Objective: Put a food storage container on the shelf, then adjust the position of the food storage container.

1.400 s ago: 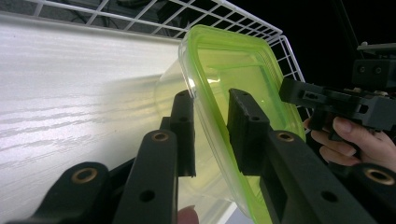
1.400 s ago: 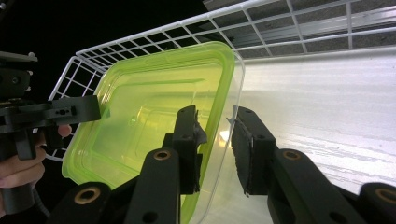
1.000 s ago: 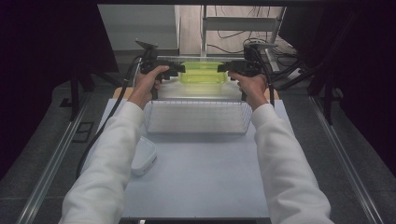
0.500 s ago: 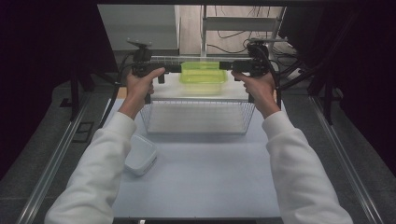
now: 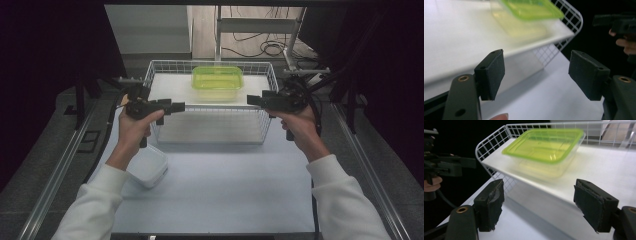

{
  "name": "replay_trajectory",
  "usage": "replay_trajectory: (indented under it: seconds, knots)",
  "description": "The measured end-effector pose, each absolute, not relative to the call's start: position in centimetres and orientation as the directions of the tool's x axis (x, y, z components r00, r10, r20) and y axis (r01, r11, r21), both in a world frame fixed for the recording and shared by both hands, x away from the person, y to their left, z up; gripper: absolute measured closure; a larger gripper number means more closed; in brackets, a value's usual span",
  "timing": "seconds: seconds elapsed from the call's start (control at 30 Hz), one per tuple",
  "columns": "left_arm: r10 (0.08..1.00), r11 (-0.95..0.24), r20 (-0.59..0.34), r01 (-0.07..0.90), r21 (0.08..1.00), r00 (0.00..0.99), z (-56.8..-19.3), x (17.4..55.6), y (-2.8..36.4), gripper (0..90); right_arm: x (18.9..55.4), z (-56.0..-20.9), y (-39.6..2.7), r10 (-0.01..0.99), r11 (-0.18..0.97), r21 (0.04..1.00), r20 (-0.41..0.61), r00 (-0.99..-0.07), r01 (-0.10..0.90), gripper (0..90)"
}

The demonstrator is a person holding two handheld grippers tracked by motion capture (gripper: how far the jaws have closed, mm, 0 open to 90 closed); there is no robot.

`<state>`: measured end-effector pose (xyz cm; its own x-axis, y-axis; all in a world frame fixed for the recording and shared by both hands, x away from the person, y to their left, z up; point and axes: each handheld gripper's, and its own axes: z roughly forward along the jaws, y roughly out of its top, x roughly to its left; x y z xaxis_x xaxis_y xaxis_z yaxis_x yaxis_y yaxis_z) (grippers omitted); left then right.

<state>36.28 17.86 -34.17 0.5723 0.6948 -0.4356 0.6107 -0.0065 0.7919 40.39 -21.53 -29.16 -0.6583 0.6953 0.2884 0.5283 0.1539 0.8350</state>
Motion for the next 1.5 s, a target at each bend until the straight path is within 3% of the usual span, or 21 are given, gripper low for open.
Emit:
replay_trajectory:
  seconds: [0.37,0.8,1.5]
  knots:
    - [0.697,-0.078,-0.407,0.626,0.776,0.590,-38.8,31.2,18.1,28.6,35.5,-34.1,-24.3,0.670,0.193,0.839,0.266,-0.693,0.508,24.8]
    - [0.725,-0.189,-0.384,0.701,0.687,0.571,-43.9,29.6,17.8,27.1,33.0,-41.6,-24.3,0.702,0.281,0.733,0.283,-0.654,0.620,24.8]
    - [0.793,-0.178,-0.326,0.708,0.684,0.514,-44.3,29.1,20.5,26.8,33.2,-43.5,-23.5,0.706,0.307,0.703,0.284,-0.649,0.642,24.8]
